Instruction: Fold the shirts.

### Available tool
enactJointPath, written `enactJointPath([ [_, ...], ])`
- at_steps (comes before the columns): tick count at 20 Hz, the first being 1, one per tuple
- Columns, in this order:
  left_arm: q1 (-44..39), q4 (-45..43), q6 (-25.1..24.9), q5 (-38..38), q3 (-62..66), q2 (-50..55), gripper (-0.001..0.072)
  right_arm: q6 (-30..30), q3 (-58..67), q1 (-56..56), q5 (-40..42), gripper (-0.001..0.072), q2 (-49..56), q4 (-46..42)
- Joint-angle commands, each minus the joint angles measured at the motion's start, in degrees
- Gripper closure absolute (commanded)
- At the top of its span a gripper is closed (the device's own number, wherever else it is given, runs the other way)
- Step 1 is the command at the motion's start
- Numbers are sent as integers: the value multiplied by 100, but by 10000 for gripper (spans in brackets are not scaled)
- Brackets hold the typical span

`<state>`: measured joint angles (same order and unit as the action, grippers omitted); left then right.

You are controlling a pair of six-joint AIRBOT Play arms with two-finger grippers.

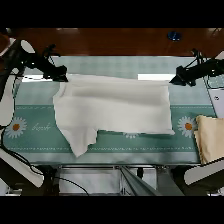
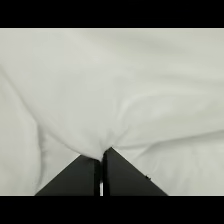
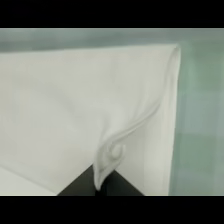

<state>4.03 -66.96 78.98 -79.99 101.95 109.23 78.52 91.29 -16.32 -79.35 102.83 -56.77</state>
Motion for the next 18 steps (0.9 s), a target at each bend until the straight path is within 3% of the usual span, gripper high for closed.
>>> enactJointPath([
  [1,59,-181,-293,-428,-361,9,687,2,-516,120,-140,685,-20,-435],
  [5,74,-177,-293,-398,-400,85,686,238,-872,295,487,664,-13,-772],
  [6,66,-177,-289,-306,-400,85,624,363,-885,326,601,438,-13,-741],
  [7,59,-155,-284,-297,-396,85,289,326,-883,334,612,64,-31,-699],
  [8,59,-162,-247,-313,-396,81,16,273,-859,332,546,81,-72,-651],
  [13,365,-157,-72,-704,-909,-516,3,225,-1091,-286,59,81,-1386,-1674],
  [16,868,-160,-481,-413,-2796,-1821,3,31,-2769,-1016,944,81,-2940,-1475],
  [18,1375,-83,-474,138,-4299,-2844,3,-177,-4264,-1394,1692,81,-4046,-671],
])
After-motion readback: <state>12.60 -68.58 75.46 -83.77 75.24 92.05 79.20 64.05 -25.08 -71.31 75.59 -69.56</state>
